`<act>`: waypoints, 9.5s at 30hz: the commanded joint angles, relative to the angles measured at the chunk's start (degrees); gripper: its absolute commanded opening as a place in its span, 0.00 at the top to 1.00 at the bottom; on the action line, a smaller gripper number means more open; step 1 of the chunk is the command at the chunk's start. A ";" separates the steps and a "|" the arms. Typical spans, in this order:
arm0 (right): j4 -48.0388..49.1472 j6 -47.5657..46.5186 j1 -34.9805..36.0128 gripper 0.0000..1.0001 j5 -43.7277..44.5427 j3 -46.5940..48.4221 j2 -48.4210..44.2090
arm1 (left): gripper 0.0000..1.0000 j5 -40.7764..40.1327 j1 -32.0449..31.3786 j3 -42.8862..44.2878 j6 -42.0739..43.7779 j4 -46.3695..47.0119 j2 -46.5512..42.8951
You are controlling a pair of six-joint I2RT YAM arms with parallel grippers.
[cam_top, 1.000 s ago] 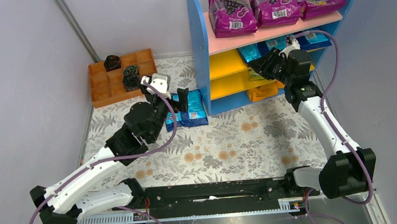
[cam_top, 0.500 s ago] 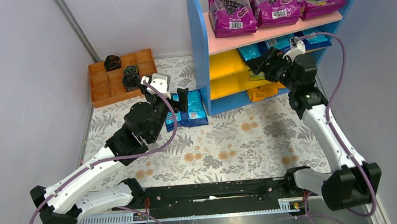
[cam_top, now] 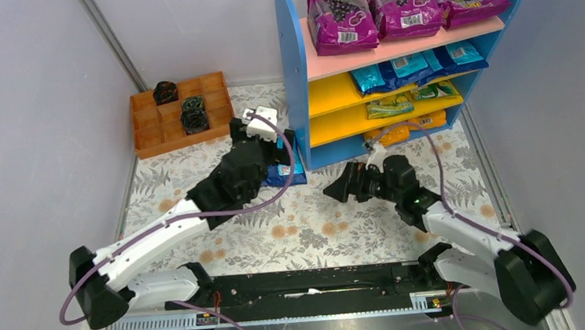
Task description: Place and organize the candy bags onto the shelf
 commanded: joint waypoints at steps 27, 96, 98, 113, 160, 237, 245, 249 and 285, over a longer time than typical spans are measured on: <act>35.83 3.52 3.16 0.00 4.07 -13.28 12.50 | 0.09 53.57 43.35 -24.93 -50.62 17.15 19.06; 50.97 53.99 20.48 0.00 20.01 0.73 47.04 | 0.92 75.07 36.78 -61.17 -87.68 29.16 -25.31; 51.35 55.17 21.12 0.00 20.93 2.11 48.25 | 0.92 76.09 36.73 -60.61 -86.63 28.64 -24.90; 52.12 60.01 25.85 0.16 29.88 8.64 55.84 | 0.92 79.63 36.32 -57.09 -79.84 25.11 -21.45; -34.07 0.15 25.79 0.95 44.67 33.92 -18.15 | 0.23 61.22 36.31 6.97 -35.33 -0.73 1.70; 22.14 41.61 -9.92 1.00 33.43 31.07 9.47 | 0.21 57.55 36.67 -1.64 -30.39 2.51 -4.30; 25.89 41.92 -9.48 1.00 33.55 29.17 10.75 | 0.21 60.42 37.40 -2.97 -33.15 5.37 -2.19; 31.70 40.66 -8.17 1.00 33.45 30.24 13.79 | 0.20 62.08 38.55 -3.50 -34.60 6.53 -1.20; 49.03 24.44 2.79 1.00 52.12 44.88 37.08 | 0.20 64.15 38.16 -4.28 -36.65 7.95 -1.16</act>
